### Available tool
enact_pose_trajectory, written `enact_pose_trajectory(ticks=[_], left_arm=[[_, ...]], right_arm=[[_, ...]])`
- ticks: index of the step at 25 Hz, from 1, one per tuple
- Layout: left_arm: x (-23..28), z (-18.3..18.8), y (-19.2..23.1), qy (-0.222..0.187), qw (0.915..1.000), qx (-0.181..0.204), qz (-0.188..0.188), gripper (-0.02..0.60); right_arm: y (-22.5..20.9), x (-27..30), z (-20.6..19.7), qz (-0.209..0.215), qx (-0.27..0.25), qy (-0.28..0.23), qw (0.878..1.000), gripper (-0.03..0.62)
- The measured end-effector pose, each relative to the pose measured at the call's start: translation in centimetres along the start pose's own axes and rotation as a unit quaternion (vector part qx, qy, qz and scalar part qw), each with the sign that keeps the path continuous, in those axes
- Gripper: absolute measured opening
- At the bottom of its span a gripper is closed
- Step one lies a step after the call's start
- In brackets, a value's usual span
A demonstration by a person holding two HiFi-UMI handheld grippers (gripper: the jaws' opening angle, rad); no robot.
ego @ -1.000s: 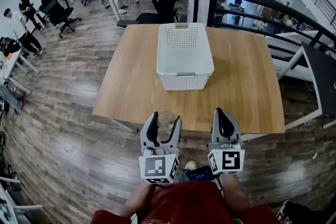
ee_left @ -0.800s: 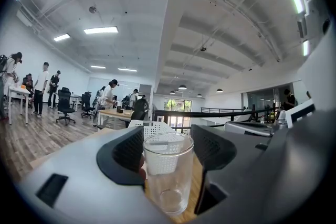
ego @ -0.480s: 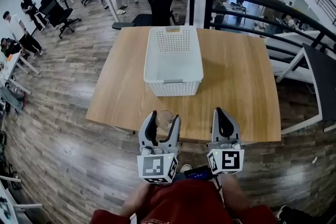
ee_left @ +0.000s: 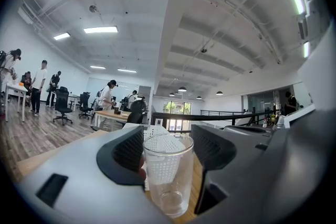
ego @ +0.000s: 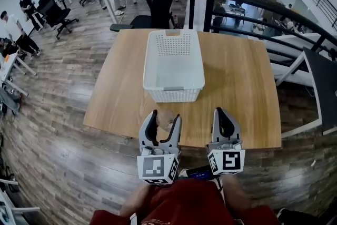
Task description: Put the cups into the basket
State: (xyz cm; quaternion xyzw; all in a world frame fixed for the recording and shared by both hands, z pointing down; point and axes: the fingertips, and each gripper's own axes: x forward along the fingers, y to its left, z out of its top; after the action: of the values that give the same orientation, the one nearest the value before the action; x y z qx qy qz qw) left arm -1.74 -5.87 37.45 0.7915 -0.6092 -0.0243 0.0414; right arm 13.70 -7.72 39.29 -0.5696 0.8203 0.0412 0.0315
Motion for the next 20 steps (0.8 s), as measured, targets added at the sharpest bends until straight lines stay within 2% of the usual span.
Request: enact_pose_trajectory(ticks=[13, 20], left_arm=[[4.8, 1.4, 4.2, -0.007, 1.0000, -0.004, -0.001, 0.288], [7.8, 2.4, 6.6, -0.010, 0.9998, -0.005, -0.016, 0.288]], right_arm=[[1.0, 7.2, 0.5, 0.004, -0.004, -0.003, 1.000, 0.012], [1.5, 11.1, 0.8, -0.007, -0.008, -0.006, 1.000, 0.012]])
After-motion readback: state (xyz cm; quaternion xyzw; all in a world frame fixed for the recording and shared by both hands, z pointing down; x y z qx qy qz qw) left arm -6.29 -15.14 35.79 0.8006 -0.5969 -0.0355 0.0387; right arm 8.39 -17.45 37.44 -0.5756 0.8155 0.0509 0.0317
